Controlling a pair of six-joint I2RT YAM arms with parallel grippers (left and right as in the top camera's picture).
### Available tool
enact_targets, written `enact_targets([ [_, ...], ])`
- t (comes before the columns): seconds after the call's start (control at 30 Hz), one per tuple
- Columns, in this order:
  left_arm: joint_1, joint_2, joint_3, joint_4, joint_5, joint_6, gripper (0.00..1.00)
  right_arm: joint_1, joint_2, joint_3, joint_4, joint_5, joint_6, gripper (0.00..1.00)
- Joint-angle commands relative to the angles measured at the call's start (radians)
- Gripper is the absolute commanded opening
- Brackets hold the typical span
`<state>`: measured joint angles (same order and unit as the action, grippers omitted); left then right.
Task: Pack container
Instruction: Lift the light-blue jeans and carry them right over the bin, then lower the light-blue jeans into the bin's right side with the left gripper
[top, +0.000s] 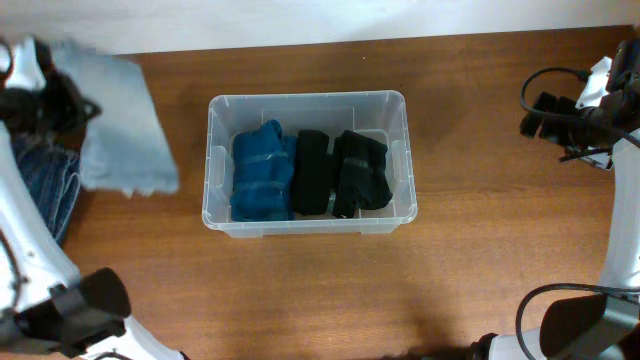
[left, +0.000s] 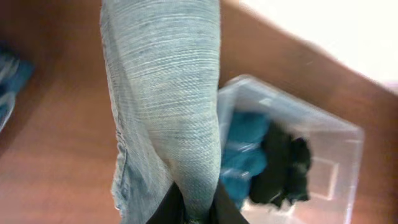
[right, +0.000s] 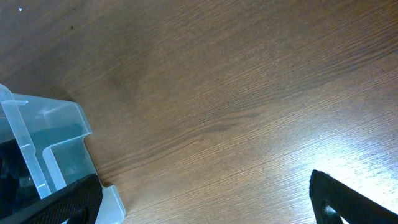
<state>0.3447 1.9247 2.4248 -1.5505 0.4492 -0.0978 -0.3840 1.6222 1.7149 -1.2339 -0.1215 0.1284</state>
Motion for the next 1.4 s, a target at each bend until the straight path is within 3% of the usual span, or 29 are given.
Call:
enact_targets([
  [0.0,-0.104,-0.073,0.145,0.021,0.021,-0.123,0.00,-0.003,-0.008,0.006,-0.001,0.001,-0.001,0.99],
  [0.1,-0.232,-0.073,0.218,0.065,0.021,-0.185,0.00,-0.003,-0.007,0.006,-0.001,0.002,-0.001,0.99],
  [0.43,-0.587,-0.043,0.223,0.218,-0.056,-0.349,0.00,-0.003,-0.008,0.006,0.000,0.002,-0.001,0.99],
  [0.7,-0.795,0.054,0.223,0.284,-0.159,-0.441,0.00,-0.003,-0.007,0.006,0.000,0.001,-0.001,0.99],
  [0.97,-0.903,0.175,0.223,0.377,-0.142,-0.548,0.00,-0.003,-0.008,0.006,0.000,0.002,-0.001,0.98],
  [1.37,-0.918,0.220,0.207,0.379,-0.109,-0.550,0.00,-0.003,-0.007,0.006,-0.001,0.001,-0.001,0.99],
])
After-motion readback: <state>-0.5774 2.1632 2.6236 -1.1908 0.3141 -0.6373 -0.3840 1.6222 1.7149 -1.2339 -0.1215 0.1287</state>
